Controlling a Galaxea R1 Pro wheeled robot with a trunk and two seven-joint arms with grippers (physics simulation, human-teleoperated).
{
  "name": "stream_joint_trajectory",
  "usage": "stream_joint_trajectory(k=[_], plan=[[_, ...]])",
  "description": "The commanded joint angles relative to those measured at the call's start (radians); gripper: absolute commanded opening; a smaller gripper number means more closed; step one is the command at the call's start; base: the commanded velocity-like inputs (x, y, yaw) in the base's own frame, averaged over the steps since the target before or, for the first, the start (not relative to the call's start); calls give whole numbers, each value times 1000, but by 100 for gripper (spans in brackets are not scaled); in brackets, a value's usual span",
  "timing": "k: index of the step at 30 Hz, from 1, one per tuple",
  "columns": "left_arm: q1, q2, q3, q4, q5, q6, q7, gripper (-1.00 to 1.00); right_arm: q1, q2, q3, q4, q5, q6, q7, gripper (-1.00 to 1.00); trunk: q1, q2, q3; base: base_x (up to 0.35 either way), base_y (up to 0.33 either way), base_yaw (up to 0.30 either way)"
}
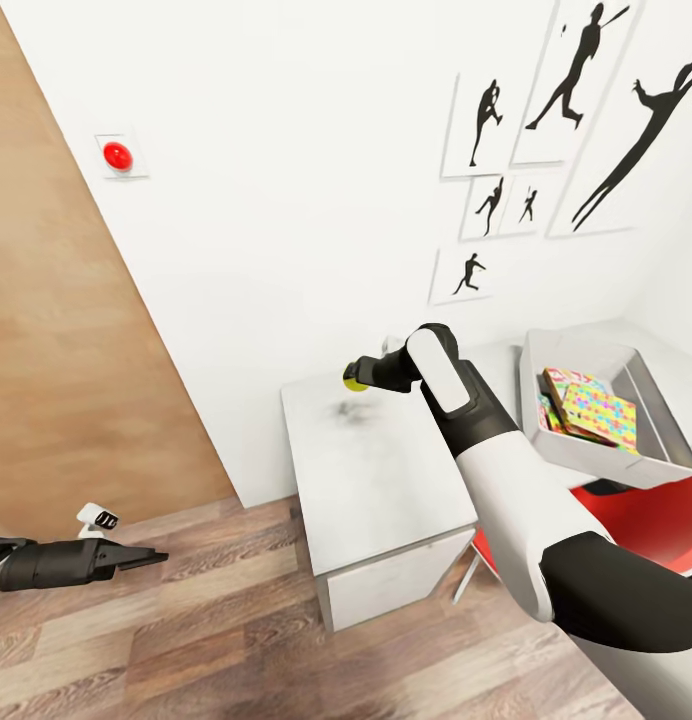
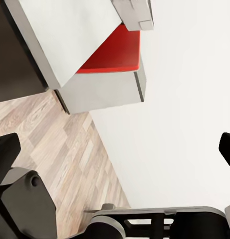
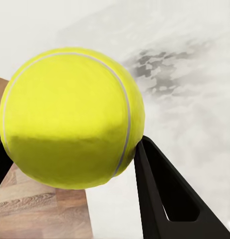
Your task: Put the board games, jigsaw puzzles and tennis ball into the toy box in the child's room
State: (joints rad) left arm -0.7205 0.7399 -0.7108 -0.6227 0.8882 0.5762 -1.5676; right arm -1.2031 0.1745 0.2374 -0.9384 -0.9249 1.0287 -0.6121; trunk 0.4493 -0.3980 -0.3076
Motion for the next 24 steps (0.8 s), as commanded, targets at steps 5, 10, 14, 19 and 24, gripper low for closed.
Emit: stream_joint_trajectory(k=[5,10,14,19,24], plan=[[-2,2,-7,0,6,10,-3,100,0,0,2,0,-12,1,-14,-100,1,-2,6,0,0,0],[-2,1,-7,0,6,10,-3,100,0,0,1,0,-13,1,-12,-100,1,-2,15,0,0,0],[-2,2,-7,0,6,11,-3,100,0,0,1,0,-12,1,-12,-100,1,-2,21,0,0,0],[-2,2,-7,0,6,10,-3,100,0,0,2,2,-14,1,-12,-100,1,-2,30,0,0,0],[-2,2,-7,0,6,10,-3,100,0,0,2,3,-14,1,-12,-100,1,-2,38,0,0,0]])
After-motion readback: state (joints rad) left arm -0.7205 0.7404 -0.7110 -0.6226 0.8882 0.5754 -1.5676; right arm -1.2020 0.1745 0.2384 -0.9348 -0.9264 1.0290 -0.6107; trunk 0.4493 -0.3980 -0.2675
